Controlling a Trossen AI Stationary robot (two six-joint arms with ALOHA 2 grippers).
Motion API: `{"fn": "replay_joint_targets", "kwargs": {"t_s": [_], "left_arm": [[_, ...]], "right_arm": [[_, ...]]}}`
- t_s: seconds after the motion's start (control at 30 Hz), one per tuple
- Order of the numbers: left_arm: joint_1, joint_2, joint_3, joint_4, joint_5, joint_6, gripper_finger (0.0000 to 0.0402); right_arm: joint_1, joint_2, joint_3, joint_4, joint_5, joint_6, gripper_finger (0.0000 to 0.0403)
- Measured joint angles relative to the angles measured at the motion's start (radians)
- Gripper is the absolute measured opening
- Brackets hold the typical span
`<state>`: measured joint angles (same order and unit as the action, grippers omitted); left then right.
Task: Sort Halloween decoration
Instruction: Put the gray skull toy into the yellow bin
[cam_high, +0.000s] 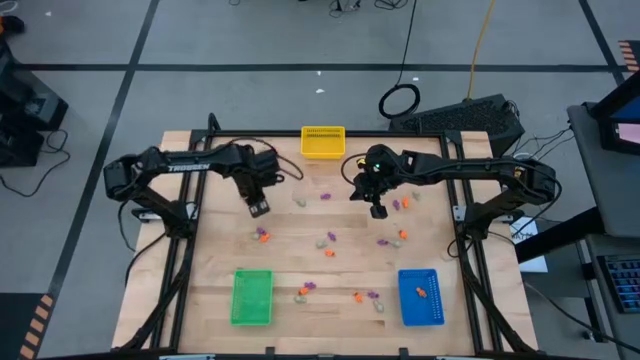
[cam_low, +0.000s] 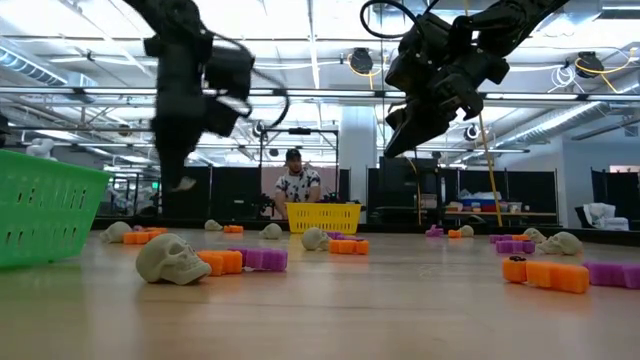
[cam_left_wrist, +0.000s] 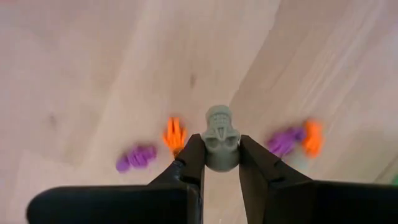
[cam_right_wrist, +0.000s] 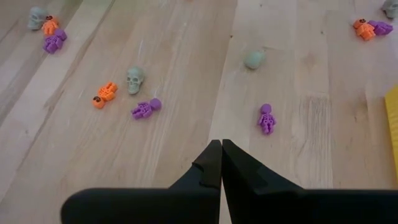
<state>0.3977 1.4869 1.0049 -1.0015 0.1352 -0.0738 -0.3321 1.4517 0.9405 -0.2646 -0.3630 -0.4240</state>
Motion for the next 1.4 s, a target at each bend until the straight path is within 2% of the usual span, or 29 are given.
{"fn": "replay_joint_targets", "kwargs": {"t_s": [0.2, 0.37, 0.67, 0.97, 1.1, 1.4], "left_arm": [[0.034, 0.044, 0.197, 0.017, -0.005, 0.011, 0.0054], [0.101, 0.144, 0.377, 0.021, -0.008, 0.076, 0.0054], [0.211, 0.432, 0.699, 0.051, -0.011, 0.168, 0.0054], [0.285, 0.723, 1.016, 0.045, 0.011, 0.185, 0.0054], [0.296, 0.805, 1.085, 0.04, 0.043, 0.184, 0.0054], [0.31, 0.883, 1.095, 0.039, 0.048, 0.185, 0.0054]], "right_arm": [[0.0, 0.0, 0.0, 0.006, 0.0, 0.0, 0.0], [0.0, 0.0, 0.0, 0.007, 0.0, 0.008, 0.0], [0.0, 0.0, 0.0, 0.006, 0.0, 0.01, 0.0], [0.0, 0.0, 0.0, 0.006, 0.0, 0.011, 0.0], [0.0, 0.0, 0.0, 0.006, 0.0, 0.011, 0.0], [0.0, 0.0, 0.0, 0.006, 0.0, 0.009, 0.0]]}}
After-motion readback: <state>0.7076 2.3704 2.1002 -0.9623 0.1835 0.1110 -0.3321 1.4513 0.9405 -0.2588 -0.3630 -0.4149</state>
